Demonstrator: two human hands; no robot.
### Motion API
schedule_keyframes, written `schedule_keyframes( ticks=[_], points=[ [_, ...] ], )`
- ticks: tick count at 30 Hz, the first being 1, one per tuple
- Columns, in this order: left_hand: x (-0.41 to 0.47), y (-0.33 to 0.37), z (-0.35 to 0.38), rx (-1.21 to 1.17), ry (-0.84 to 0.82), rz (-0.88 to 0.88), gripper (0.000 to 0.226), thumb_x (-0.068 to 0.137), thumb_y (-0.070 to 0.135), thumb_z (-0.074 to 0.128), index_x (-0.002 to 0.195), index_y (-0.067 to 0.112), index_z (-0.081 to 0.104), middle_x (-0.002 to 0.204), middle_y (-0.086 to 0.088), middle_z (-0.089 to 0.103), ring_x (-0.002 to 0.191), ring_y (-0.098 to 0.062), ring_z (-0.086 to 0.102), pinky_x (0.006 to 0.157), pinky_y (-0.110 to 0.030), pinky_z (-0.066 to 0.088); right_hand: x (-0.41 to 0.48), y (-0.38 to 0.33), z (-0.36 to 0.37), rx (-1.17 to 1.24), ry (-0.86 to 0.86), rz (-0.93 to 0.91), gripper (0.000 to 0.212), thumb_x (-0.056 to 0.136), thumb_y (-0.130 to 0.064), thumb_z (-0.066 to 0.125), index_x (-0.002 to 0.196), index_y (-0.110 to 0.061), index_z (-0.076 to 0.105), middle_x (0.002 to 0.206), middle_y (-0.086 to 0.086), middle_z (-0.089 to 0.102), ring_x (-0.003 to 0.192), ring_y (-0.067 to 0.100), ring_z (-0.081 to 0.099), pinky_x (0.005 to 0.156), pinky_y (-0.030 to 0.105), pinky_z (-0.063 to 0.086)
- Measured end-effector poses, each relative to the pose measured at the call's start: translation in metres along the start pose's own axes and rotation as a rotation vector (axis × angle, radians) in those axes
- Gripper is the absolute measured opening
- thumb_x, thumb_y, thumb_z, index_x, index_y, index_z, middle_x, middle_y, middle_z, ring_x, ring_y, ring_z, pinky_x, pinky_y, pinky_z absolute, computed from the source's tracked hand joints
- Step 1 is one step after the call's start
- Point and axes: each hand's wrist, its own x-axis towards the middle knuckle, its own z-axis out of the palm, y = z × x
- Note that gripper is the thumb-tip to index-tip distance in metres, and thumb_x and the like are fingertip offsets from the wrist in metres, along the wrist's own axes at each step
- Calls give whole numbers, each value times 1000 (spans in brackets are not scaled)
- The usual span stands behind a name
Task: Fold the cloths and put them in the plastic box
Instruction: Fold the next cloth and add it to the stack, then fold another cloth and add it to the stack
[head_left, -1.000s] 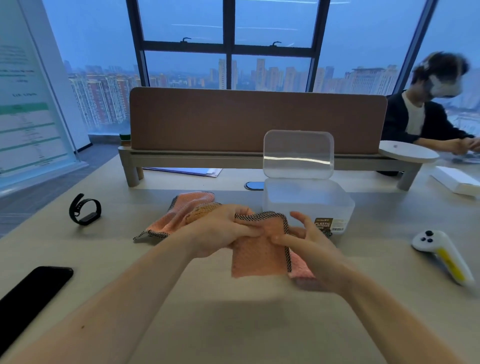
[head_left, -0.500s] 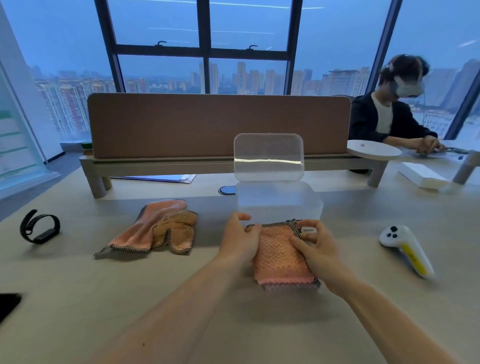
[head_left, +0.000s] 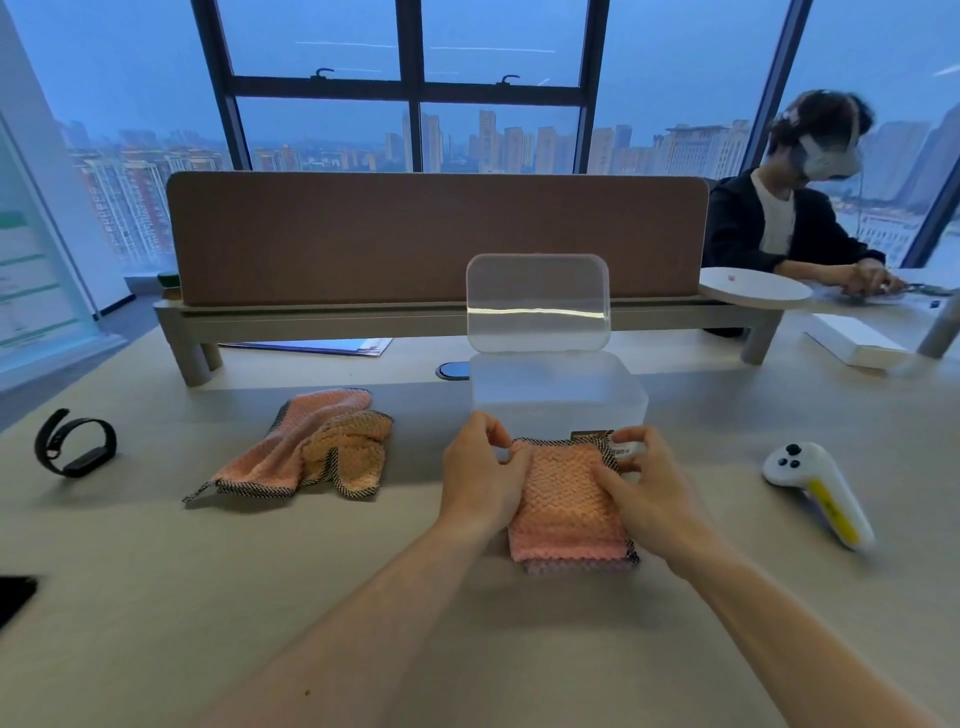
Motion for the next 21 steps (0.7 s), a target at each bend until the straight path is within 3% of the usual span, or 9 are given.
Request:
schedule_keyframes(
  ticks=[4, 8, 10, 12, 15, 18, 21],
  points=[
    [-7, -8, 1, 81, -72, 23, 23, 89, 26, 76, 87, 19, 55, 105, 0, 61, 83, -6, 60, 57, -7, 39, -7, 4, 0, -140, -22, -27, 32, 95, -20, 68, 119, -23, 47, 93, -9, 63, 76, -1, 58, 54, 10, 37],
    [-11, -8, -4, 82, -86, 67, 19, 91, 29, 74, 96, 19, 58, 111, 1, 56, 85, -4, 62, 64, -8, 39, -9, 2, -2, -210, 13, -94, 31, 94, -24, 68, 114, -30, 45, 88, -19, 58, 75, -7, 56, 57, 14, 38],
    [-18, -9, -5, 135, -109, 144, 21, 92, 35, 71, 103, 23, 58, 116, 3, 52, 100, -10, 59, 78, -15, 42, -10, 2, -3, -242, 25, -131, 30, 94, -24, 68, 117, -28, 49, 95, -15, 62, 78, 0, 61, 65, 22, 48],
    [-29, -13, -5, 246, -165, 286, 36, 93, 44, 64, 123, 26, 55, 134, 4, 45, 125, -14, 46, 101, -23, 40, -10, 3, -5, -303, 50, -190, 30, 93, -22, 69, 119, -24, 54, 99, -9, 66, 81, 5, 64, 74, 28, 53],
    [-42, -21, 3, 477, -318, 449, 63, 100, 54, 44, 155, 27, 33, 167, 3, 17, 155, -17, 10, 127, -38, 15, -8, 6, -5, -329, 58, -219, 27, 92, -17, 70, 115, -22, 59, 99, -6, 69, 84, 8, 66, 78, 26, 52],
    [-48, -29, 13, 592, -398, 439, 72, 102, 61, 26, 164, 28, 8, 173, 3, -3, 158, -14, -13, 129, -39, -5, -9, 13, -4, -392, 82, -269, 24, 91, -15, 70, 114, -19, 64, 106, -1, 72, 95, 16, 68, 87, 28, 53],
    [-49, -27, 19, 638, -392, 416, 83, 95, 70, 5, 164, 24, 2, 173, 0, -7, 158, -17, -15, 127, -37, -12, -15, 6, -2, -400, 138, -388, 29, 97, -23, 64, 125, -18, 62, 127, -1, 64, 114, 17, 62, 94, 24, 44]
  ],
)
